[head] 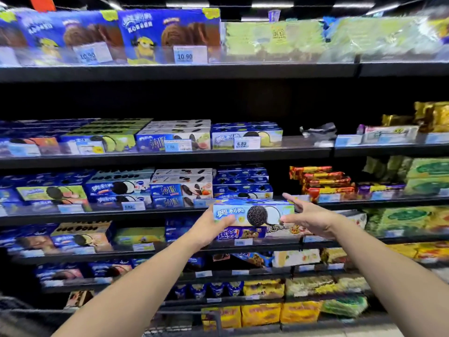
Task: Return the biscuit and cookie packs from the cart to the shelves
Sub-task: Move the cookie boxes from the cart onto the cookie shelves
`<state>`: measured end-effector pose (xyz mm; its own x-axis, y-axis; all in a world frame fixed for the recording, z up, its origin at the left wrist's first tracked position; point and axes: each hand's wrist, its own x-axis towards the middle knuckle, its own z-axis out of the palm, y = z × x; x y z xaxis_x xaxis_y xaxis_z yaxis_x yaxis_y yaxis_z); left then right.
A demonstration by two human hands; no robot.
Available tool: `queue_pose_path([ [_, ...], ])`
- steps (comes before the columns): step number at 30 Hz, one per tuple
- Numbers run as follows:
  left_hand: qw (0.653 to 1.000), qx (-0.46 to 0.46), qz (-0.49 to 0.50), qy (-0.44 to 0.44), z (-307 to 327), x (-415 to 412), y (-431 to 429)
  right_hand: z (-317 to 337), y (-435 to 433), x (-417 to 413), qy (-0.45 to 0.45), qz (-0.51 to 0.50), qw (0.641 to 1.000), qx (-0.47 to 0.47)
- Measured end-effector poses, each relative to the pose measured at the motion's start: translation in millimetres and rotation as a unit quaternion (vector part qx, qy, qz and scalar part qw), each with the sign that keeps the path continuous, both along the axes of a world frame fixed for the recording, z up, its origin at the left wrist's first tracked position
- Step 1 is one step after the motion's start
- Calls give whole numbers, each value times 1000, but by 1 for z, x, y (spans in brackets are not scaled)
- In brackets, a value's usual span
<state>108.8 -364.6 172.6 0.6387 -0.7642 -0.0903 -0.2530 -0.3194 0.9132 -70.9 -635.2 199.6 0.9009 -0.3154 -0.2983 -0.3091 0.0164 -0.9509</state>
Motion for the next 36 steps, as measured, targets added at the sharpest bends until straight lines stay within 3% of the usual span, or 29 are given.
queue_pose_path([
  [13,999,25,48,-11,7,3,-24,13,-44,18,0,65,998,14],
  [19,998,21,54,-6,6,6,-21,11,-38,24,16,46,999,1],
  [26,995,21,58,-74,20,17,-47,16,-57,25,-17,40,999,-9],
  [32,981,46,117,-150,26,27,-86,14,-84,51,-15,31,997,-67],
  [36,967,103,158,-172,23,42,-106,16,-102,75,26,39,983,-180],
])
